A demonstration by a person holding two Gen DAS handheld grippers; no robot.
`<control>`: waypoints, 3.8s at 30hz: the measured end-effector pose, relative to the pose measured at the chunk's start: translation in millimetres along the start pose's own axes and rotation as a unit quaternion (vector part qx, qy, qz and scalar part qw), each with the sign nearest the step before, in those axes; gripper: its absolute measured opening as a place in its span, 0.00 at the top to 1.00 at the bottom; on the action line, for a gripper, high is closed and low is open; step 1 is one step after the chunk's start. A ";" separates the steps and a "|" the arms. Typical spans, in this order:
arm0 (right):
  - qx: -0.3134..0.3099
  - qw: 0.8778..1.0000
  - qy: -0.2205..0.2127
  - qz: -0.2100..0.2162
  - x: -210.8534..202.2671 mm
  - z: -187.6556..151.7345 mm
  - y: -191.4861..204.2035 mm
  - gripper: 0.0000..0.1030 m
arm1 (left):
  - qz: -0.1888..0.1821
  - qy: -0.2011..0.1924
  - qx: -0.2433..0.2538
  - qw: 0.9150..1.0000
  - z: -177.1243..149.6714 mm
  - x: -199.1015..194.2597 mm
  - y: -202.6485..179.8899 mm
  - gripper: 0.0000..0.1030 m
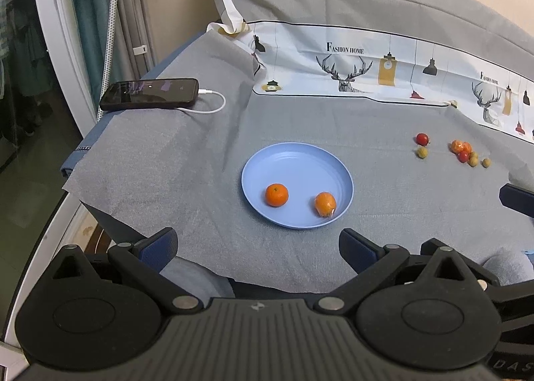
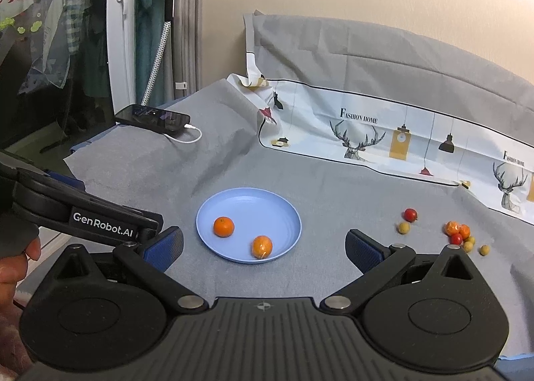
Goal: Organize fruits
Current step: 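Lift both tools away from the plate, then grasp a yellow-green fruit with the right gripper while the left gripper grasps another, then carry both yellow-green fruits to the blue plate and release them there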
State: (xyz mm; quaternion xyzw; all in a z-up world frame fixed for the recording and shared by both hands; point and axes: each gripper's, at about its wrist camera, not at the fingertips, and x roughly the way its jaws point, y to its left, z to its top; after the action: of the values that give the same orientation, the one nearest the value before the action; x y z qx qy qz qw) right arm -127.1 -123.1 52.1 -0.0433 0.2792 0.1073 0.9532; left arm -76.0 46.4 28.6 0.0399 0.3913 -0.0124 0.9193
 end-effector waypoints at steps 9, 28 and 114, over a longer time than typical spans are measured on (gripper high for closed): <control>0.006 1.000 0.009 -0.007 6.9 1.4 -3.9 0.01 | -0.005 -0.002 0.013 1.000 3.6 5.8 -3.8 0.00; 0.186 0.977 0.032 -0.103 54.5 -37.5 -125.4 0.01 | -0.025 0.088 0.077 0.993 41.4 91.6 -81.6 0.00; 0.074 0.997 -0.004 0.022 -12.2 -11.1 -32.9 0.71 | -0.096 -0.002 0.024 0.995 2.5 -21.2 -13.6 0.71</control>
State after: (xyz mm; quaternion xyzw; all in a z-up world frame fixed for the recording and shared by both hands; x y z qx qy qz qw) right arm -135.4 -159.0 50.2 0.0340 0.2831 0.1073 0.9525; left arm -89.7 32.4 44.8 0.0248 0.3915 -0.1100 0.9133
